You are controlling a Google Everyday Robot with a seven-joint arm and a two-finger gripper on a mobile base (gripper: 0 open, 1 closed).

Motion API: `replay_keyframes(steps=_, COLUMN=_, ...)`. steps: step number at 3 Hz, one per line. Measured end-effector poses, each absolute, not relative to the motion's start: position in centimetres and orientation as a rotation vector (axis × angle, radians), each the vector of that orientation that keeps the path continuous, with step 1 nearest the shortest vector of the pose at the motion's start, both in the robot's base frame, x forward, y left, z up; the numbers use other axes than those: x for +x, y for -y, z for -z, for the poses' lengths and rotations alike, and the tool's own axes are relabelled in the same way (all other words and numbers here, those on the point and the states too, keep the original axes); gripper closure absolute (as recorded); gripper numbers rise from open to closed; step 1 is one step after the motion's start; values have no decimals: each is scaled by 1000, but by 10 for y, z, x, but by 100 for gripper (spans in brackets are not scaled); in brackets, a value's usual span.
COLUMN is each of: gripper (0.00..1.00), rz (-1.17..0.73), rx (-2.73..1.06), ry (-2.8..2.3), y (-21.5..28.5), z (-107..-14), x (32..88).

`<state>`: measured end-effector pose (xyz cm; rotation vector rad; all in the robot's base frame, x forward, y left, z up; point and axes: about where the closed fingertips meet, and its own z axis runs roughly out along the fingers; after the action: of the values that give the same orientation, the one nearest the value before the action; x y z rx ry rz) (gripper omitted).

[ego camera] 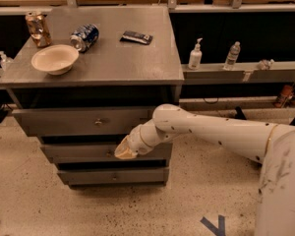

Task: Close top drawer

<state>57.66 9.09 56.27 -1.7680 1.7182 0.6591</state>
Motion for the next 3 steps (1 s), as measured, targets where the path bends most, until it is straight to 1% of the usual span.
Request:
replay_keyframes(steps=1, gripper=100, rz=-630, rx=-1729, ry=-1742, y=-80, z=-559, x=608)
replay_keyframes(steps=2, gripper=100, rz=-602, rx=-1698, ry=-1717, y=-68, z=-566, x=620)
replay_keyframes(steps=3, gripper=100, rz=-592, rx=-1688, ry=-1692, y=-61, z=-572, x=614)
